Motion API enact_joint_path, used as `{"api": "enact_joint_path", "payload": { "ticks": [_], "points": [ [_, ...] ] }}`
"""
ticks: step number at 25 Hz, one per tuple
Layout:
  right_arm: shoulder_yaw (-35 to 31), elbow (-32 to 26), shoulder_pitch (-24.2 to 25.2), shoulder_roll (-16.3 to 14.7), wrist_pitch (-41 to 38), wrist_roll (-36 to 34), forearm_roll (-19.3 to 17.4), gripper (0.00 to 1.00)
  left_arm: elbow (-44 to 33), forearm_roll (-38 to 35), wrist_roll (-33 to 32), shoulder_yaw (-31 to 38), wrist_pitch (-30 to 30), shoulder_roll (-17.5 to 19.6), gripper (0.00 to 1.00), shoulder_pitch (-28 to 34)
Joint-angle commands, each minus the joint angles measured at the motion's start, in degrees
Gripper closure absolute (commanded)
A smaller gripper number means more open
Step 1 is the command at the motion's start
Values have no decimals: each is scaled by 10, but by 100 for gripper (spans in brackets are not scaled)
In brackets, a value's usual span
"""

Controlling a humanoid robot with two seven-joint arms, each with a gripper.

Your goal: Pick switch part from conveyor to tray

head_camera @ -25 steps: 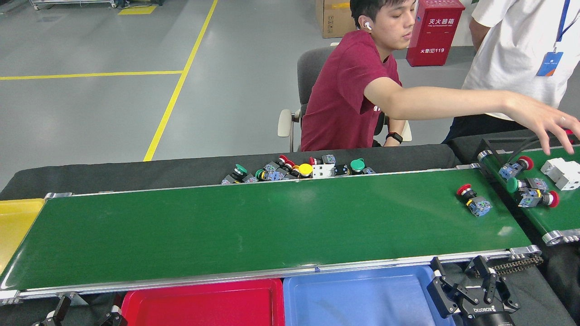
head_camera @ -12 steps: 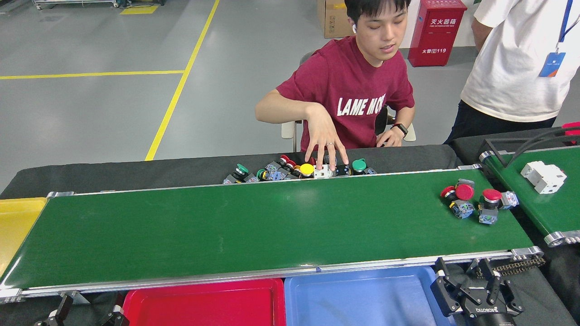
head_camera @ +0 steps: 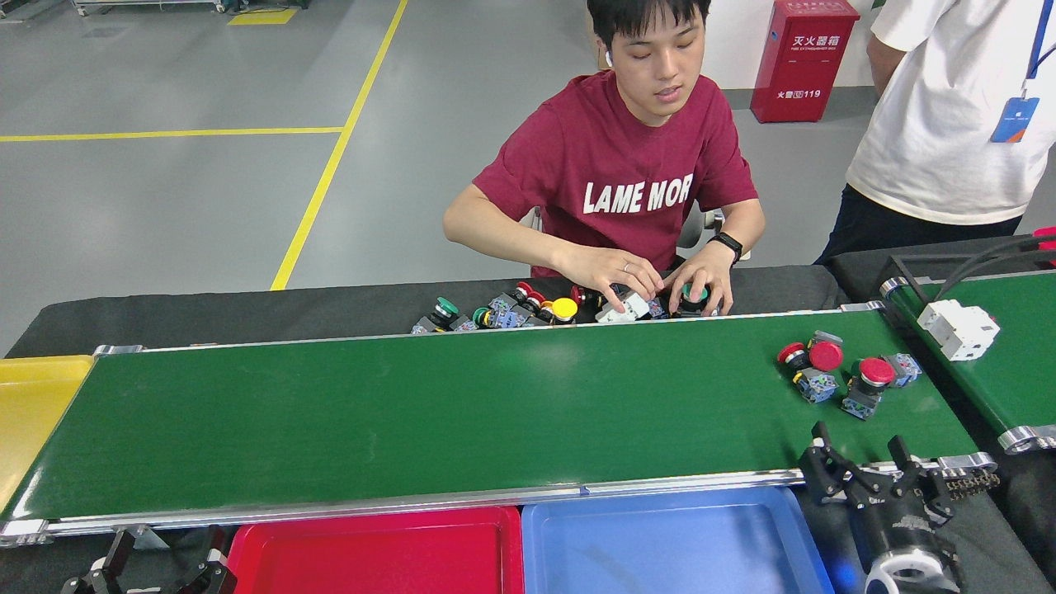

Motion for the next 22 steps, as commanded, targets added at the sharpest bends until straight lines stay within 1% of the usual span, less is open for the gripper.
{"api": "enact_joint_path", "payload": {
  "ticks": [1,2,5,8,11,13,14,17,18,19,20,21,22],
  "points": [
    [2,19,-23,-6,11,0,0,1,-7,1,4,1,0,6,0,-5],
    [9,30,-33,-5,13,0,1,1,-7,1,4,0,-1,6,0,-8],
    [64,79,-68,-4,29,-3,0,1,-6,0,4,-1,-1,8,0,-14],
    [126,127,-119,2,63,-4,0,1,-6,0,4,-1,-1,8,0,-15],
    [162,139,-146,9,81,-4,-2,1,-5,0,4,-1,-1,8,0,-16],
    [168,143,-147,9,83,-2,-3,3,-5,0,4,-1,-1,8,0,-16],
    [168,145,-147,8,79,2,-4,8,-6,0,4,-1,-1,8,0,-16],
    [169,151,-147,0,59,26,-9,38,-6,0,4,-1,-1,8,0,-16],
    [168,150,-146,-4,28,27,-10,55,-6,0,4,-1,-1,8,0,-16],
    [165,151,-146,-5,-6,30,-12,67,-6,0,4,-1,-1,8,0,-16],
    [164,151,-145,-4,-28,30,-14,77,-6,0,4,-1,-1,8,0,-16],
    [164,149,-145,-4,-34,30,-15,88,-6,0,4,-1,-1,8,0,-15],
    [164,147,-145,-4,-36,30,-15,94,-6,0,4,-1,-1,8,0,-15]
  ]
}}
